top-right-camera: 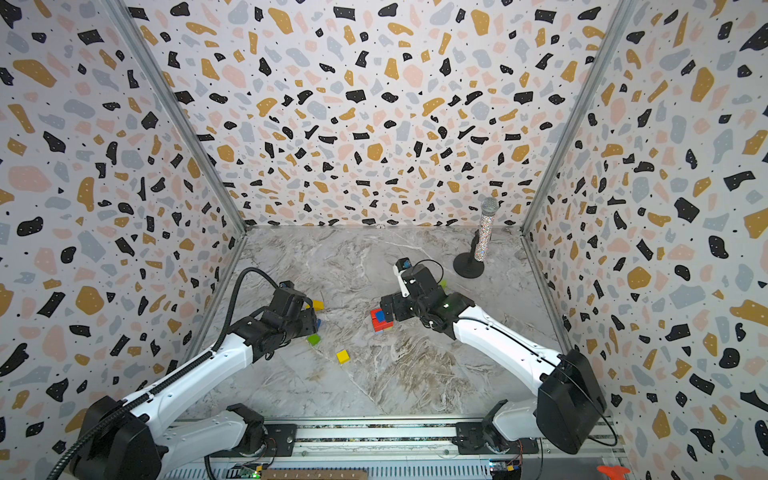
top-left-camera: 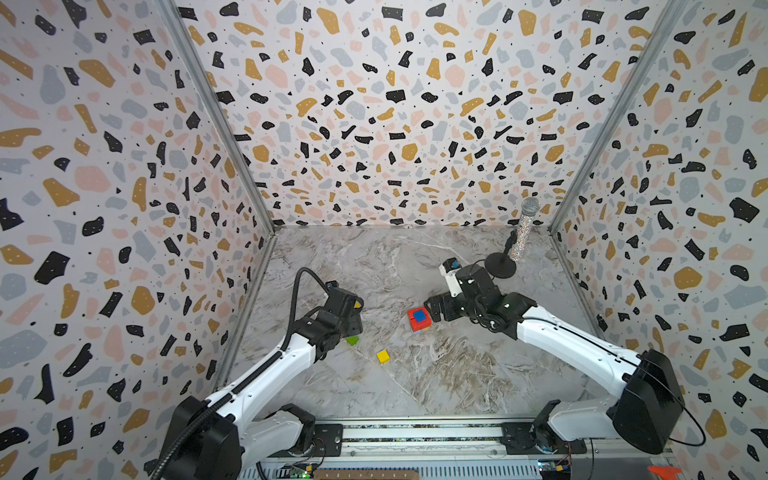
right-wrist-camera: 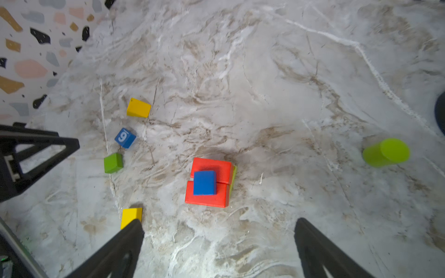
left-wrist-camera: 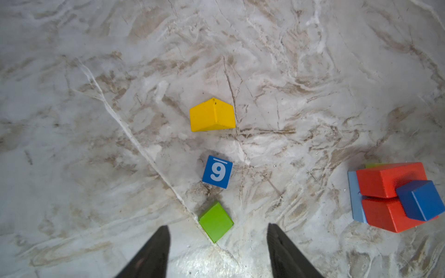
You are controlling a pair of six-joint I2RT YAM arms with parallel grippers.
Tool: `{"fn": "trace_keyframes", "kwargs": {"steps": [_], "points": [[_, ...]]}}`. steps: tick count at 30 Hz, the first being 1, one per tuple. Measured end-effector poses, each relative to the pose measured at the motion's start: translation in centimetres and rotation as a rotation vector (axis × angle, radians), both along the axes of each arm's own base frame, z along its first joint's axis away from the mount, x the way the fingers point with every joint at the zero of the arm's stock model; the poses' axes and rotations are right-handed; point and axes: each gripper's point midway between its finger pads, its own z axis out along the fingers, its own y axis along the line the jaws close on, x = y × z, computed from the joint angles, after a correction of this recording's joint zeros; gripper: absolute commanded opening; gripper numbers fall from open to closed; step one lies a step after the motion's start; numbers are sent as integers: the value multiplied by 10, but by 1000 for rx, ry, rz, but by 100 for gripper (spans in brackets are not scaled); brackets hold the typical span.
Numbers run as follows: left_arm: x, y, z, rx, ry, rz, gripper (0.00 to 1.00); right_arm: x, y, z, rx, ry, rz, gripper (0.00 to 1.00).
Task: Build the wood block tower
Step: 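Move the left gripper over the blue 9 cube while the right gripper withdraws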
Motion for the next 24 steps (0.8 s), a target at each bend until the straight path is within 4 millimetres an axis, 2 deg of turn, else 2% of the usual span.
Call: {"fn": "trace_keyframes", "kwargs": {"steps": [3, 9, 17, 24], "points": [[0, -1, -12, 19, 41, -6, 53, -5, -4, 0, 40, -9, 11, 99], [-1, 0, -36, 70, 117, -23, 53, -20, -1, -5, 108, -22, 66, 100], [27, -11, -27, 83, 94, -59, 53, -33, 1, -17, 152, -25, 121, 100], [36, -4, -43, 87, 134, -55, 55, -35, 6, -16, 185, -36, 160, 100]]}}
